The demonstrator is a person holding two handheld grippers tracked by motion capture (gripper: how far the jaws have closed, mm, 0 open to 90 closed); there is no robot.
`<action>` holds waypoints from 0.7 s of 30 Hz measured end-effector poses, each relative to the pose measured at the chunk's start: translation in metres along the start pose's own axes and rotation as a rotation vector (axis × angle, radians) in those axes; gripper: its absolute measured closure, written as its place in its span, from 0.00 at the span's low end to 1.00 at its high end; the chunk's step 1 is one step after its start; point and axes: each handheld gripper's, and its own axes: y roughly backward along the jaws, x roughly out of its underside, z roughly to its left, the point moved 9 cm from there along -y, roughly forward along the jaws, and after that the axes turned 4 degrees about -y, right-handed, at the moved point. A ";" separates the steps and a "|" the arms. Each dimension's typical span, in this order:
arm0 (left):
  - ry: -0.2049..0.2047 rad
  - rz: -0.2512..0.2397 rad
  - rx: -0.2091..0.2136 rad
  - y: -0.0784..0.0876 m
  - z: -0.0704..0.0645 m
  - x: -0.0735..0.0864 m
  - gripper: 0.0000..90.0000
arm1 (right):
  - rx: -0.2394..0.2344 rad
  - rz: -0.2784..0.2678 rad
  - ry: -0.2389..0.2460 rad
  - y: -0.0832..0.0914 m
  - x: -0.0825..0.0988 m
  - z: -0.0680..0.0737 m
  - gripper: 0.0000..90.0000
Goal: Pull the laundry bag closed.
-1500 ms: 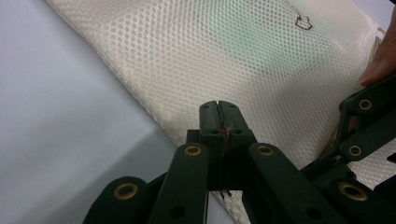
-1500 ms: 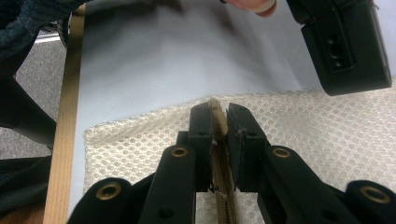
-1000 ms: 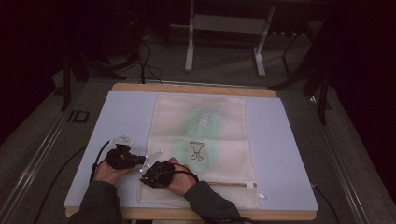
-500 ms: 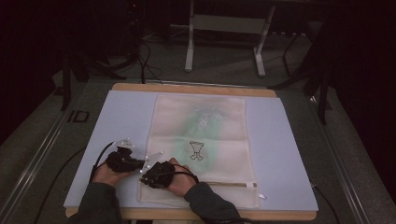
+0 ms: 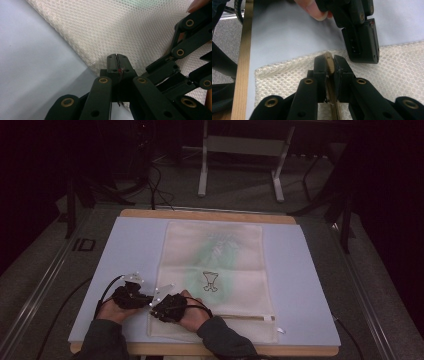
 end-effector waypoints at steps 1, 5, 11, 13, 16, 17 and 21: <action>0.010 0.000 -0.001 0.000 0.000 0.000 0.99 | 0.000 -0.001 0.000 0.000 0.000 0.000 0.91; 0.008 0.007 -0.007 0.000 -0.001 0.001 0.99 | -0.001 -0.001 -0.005 0.000 0.000 0.000 0.91; 0.018 0.028 -0.031 -0.001 -0.003 0.000 0.99 | 0.003 -0.004 -0.003 0.000 0.000 0.000 0.91; 0.030 0.029 -0.037 -0.001 -0.003 0.000 0.99 | 0.008 -0.002 0.003 0.000 0.001 0.000 0.91; 0.062 0.019 -0.041 0.000 -0.003 0.002 1.00 | 0.018 -0.009 0.011 0.001 0.001 0.002 0.91; 0.058 0.022 -0.048 0.000 -0.004 0.003 1.00 | 0.020 -0.011 0.017 0.001 0.002 0.001 0.91; 0.045 0.044 -0.078 0.000 -0.006 0.003 1.00 | 0.024 -0.017 0.008 0.002 0.003 0.002 0.91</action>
